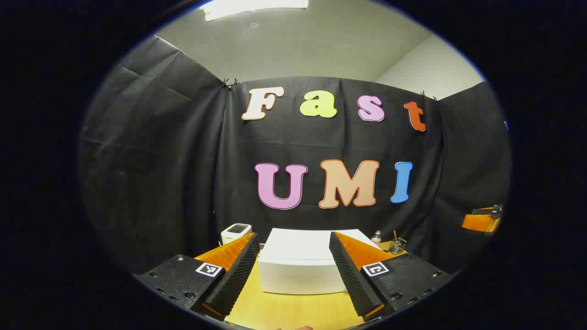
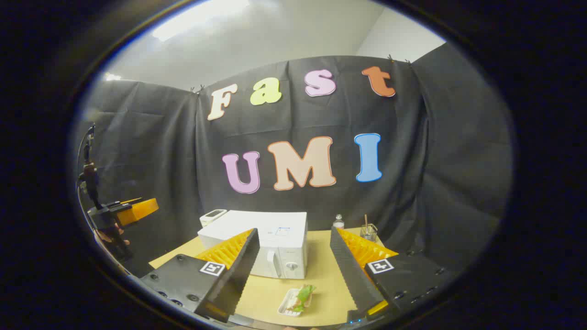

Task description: Open the microwave oven with the left hand, put the food in, and close the microwave oven.

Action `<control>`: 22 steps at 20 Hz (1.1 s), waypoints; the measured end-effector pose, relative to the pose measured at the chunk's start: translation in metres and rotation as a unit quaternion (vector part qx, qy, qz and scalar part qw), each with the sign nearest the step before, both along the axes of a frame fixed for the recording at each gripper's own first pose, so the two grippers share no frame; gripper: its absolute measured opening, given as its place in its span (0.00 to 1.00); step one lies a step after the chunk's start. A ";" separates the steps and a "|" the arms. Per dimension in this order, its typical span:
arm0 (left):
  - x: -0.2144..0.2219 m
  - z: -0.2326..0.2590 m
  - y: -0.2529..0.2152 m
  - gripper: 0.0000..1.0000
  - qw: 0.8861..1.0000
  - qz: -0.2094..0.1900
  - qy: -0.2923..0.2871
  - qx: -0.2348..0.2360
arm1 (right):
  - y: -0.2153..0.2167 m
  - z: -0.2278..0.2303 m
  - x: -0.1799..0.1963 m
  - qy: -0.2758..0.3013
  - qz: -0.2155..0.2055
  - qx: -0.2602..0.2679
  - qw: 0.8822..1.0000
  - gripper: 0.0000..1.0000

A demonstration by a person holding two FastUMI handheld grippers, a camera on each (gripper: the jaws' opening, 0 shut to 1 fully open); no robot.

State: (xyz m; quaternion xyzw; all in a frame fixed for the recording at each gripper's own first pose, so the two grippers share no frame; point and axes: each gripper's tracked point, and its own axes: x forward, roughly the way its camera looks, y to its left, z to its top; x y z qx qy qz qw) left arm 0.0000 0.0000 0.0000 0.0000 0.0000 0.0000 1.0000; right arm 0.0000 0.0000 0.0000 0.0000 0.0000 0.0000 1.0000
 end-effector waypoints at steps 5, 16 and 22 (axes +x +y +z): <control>-0.007 0.001 -0.007 0.93 1.000 -0.007 0.007 0.017 | -0.011 0.014 -0.002 -0.002 -0.007 0.010 1.000 0.92; -0.012 0.006 -0.015 0.95 1.000 0.001 -0.001 0.031 | -0.033 0.011 -0.004 0.007 -0.016 0.024 1.000 0.92; -0.009 -0.020 -0.031 0.94 0.999 -0.028 0.015 0.010 | -0.037 -0.001 -0.006 0.013 -0.017 0.020 1.000 0.96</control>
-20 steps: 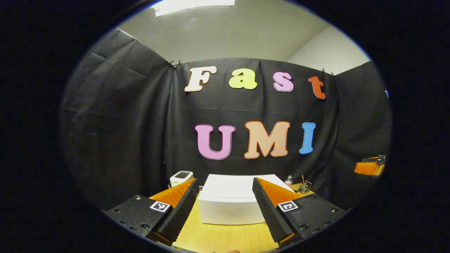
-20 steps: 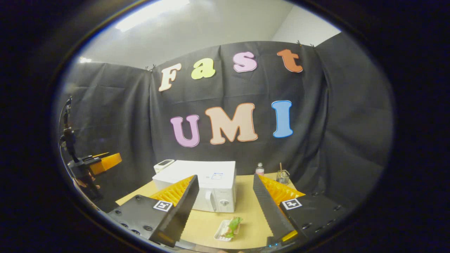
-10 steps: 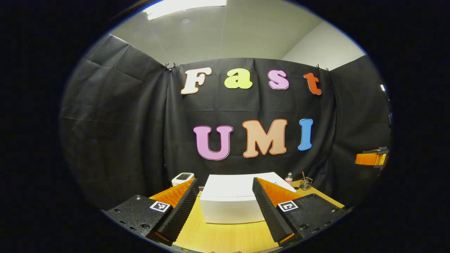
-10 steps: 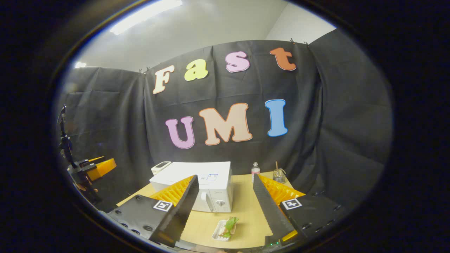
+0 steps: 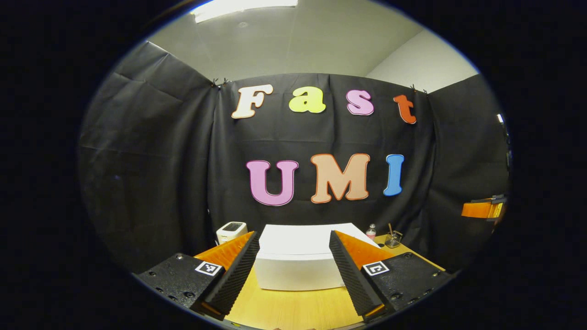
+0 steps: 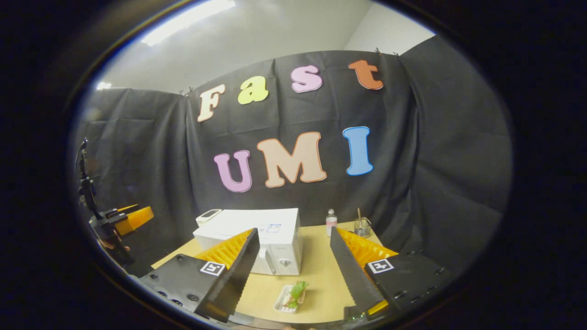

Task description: Open the microwave oven with the left hand, put the food in, and close the microwave oven.

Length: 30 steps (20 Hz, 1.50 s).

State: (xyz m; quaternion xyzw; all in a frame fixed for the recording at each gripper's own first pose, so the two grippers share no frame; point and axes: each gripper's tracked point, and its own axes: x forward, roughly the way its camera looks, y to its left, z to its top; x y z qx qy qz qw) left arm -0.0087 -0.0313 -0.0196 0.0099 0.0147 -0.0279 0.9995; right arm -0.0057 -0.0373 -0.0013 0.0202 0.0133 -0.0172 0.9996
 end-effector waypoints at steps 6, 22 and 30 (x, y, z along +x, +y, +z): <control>0.011 -0.059 -0.040 0.95 0.997 -0.065 0.027 -0.021 | -0.007 -0.007 -0.002 -0.001 -0.004 0.007 1.000 0.96; 0.096 -0.265 -0.150 0.90 0.985 -0.136 0.109 0.013 | -0.040 -0.012 -0.003 -0.016 -0.029 0.007 0.999 0.91; 0.136 -0.332 -0.163 0.65 0.983 -0.111 0.144 0.030 | -0.051 -0.021 -0.002 -0.009 -0.030 0.008 0.999 0.92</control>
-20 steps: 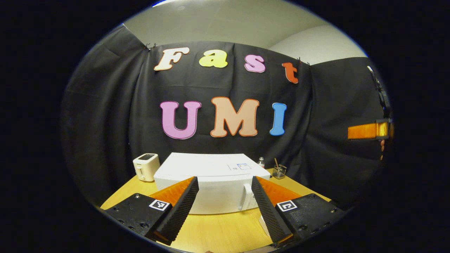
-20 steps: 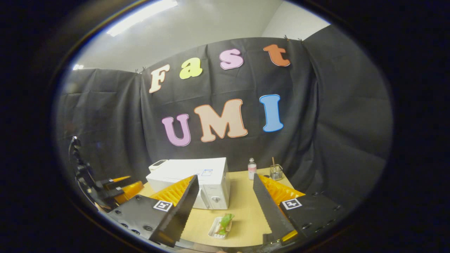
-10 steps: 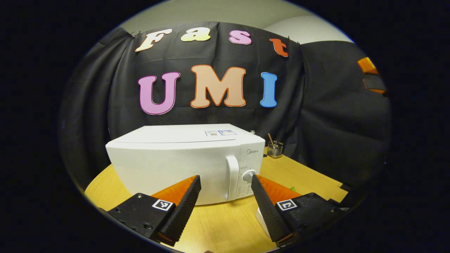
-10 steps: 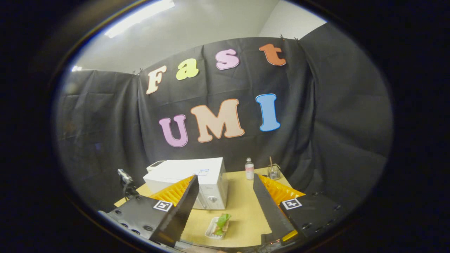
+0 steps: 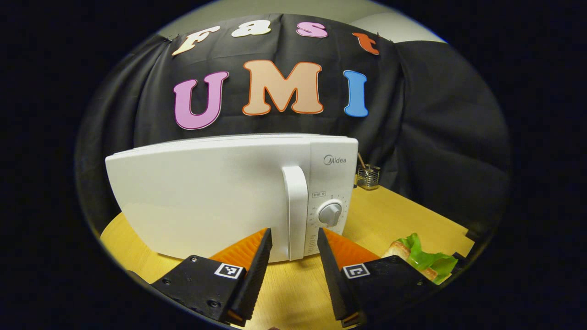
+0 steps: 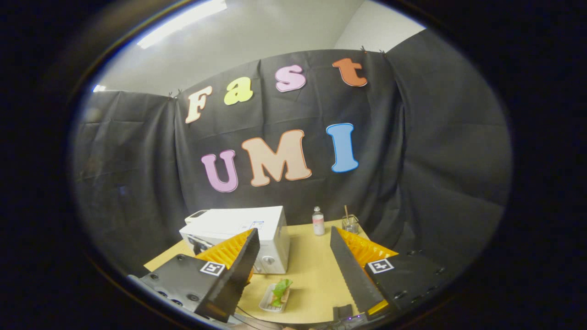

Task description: Open the microwave oven with the left hand, put the food in, and close the microwave oven.

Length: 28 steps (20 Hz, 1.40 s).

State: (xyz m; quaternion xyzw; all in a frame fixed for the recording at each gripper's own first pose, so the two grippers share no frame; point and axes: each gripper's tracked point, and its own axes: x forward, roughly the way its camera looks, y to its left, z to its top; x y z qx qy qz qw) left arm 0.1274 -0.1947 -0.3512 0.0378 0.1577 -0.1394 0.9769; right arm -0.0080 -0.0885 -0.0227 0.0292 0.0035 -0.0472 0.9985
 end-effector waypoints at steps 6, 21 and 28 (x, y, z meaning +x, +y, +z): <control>0.021 -0.035 -0.004 0.45 0.999 0.015 0.031 -0.003 | -0.003 -0.005 0.005 0.001 0.003 -0.005 1.000 0.92; 0.030 -0.042 -0.006 0.24 1.000 0.018 0.008 -0.009 | -0.041 -0.031 0.013 0.021 -0.038 -0.025 0.999 0.92; 0.027 -0.042 -0.005 0.14 1.000 0.018 0.002 -0.016 | -0.037 -0.040 0.022 0.027 -0.032 -0.009 0.999 0.96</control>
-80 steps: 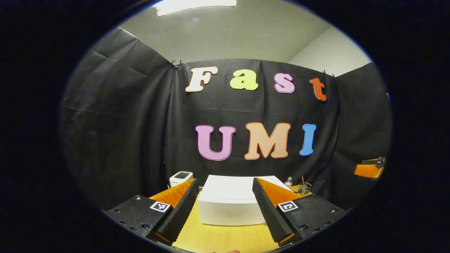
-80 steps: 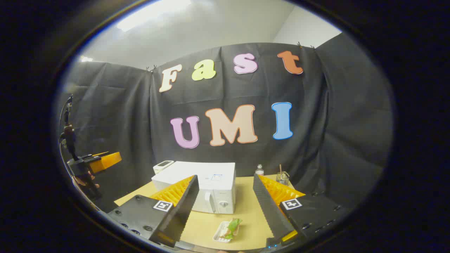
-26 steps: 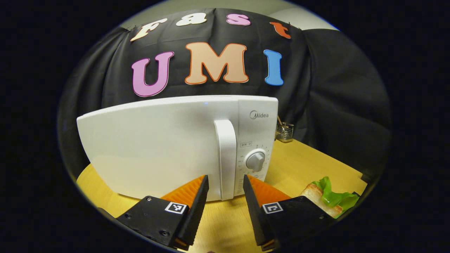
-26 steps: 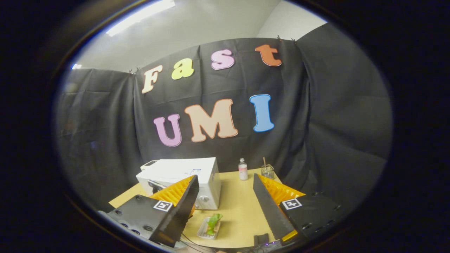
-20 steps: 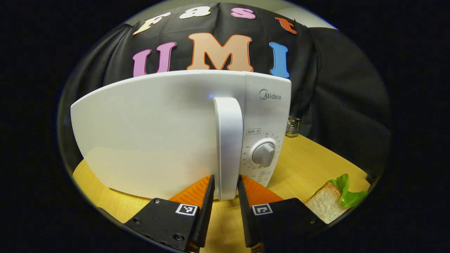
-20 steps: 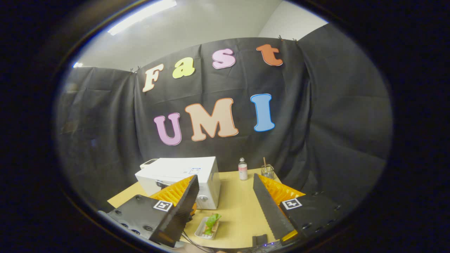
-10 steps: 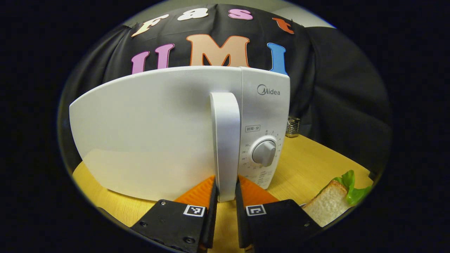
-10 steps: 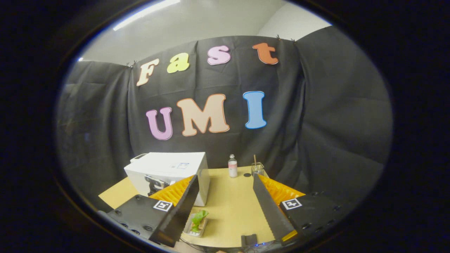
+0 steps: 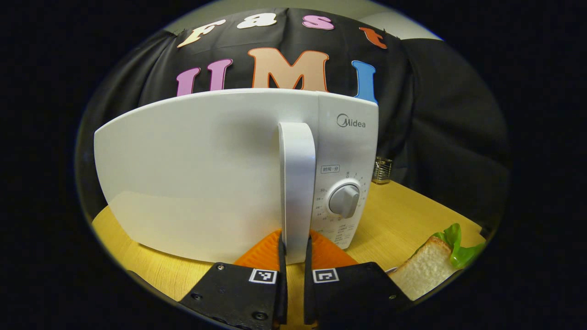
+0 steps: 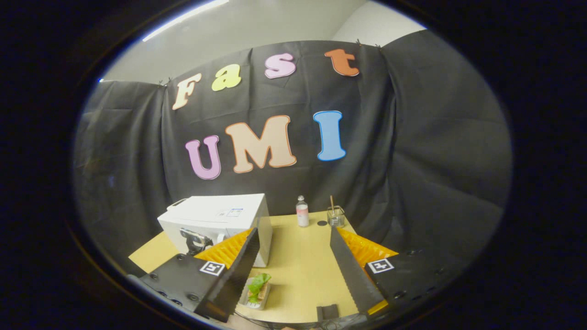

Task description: Open the microwave oven with the left hand, put the food in, and close the microwave oven.

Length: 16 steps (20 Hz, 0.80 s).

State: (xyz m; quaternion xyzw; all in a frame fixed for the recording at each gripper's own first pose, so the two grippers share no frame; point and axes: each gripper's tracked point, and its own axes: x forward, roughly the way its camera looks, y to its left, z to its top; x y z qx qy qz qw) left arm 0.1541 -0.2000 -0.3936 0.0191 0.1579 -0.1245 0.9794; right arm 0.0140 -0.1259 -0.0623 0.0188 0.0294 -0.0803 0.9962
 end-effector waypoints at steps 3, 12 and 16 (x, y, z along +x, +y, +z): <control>0.000 0.001 0.001 0.11 1.000 0.004 -0.008 -0.009 | 0.004 -0.002 -0.002 -0.002 0.001 0.002 1.000 0.96; -0.060 0.008 0.013 0.10 0.999 -0.001 -0.030 -0.023 | 0.001 -0.010 -0.012 -0.013 -0.009 -0.011 1.000 0.92; -0.100 0.013 0.030 0.13 0.999 -0.016 -0.032 -0.030 | 0.018 -0.029 -0.003 -0.003 0.021 -0.006 1.000 0.92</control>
